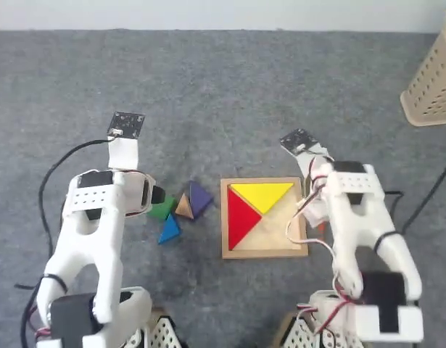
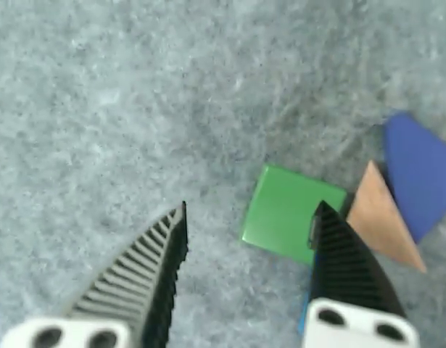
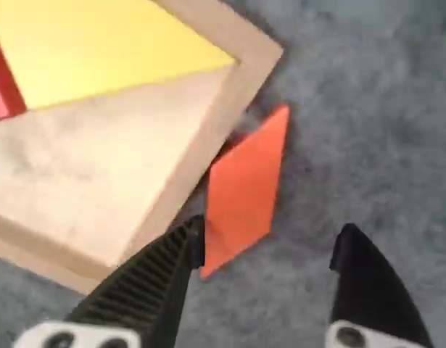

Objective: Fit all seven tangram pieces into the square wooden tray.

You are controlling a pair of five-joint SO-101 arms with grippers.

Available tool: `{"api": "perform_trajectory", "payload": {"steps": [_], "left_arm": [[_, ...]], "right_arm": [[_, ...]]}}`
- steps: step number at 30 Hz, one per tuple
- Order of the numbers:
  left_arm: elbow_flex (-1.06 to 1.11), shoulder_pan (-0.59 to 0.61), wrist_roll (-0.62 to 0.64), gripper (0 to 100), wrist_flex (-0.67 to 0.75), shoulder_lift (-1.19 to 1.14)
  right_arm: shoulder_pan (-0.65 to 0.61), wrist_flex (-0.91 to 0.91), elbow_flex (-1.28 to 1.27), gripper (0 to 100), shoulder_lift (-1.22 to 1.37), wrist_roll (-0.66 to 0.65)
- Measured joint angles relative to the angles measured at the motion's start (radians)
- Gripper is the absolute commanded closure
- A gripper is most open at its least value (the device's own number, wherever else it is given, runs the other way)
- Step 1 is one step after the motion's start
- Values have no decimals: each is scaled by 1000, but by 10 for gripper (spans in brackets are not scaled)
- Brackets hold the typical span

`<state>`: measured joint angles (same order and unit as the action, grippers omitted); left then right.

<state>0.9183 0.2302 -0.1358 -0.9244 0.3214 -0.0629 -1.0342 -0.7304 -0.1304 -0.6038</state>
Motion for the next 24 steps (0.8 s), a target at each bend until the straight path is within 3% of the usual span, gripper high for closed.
{"api": "perform_trajectory", "payload": {"steps": [6, 13, 24], "left_arm": [[0, 0, 0, 740, 0, 0], [0, 0, 0, 740, 0, 0], [0, 0, 0, 740, 0, 0]], "right_arm": [[5, 0, 80, 716, 135, -2], [15, 18, 170, 925, 247, 77], [107, -31, 238, 993, 259, 241]]}}
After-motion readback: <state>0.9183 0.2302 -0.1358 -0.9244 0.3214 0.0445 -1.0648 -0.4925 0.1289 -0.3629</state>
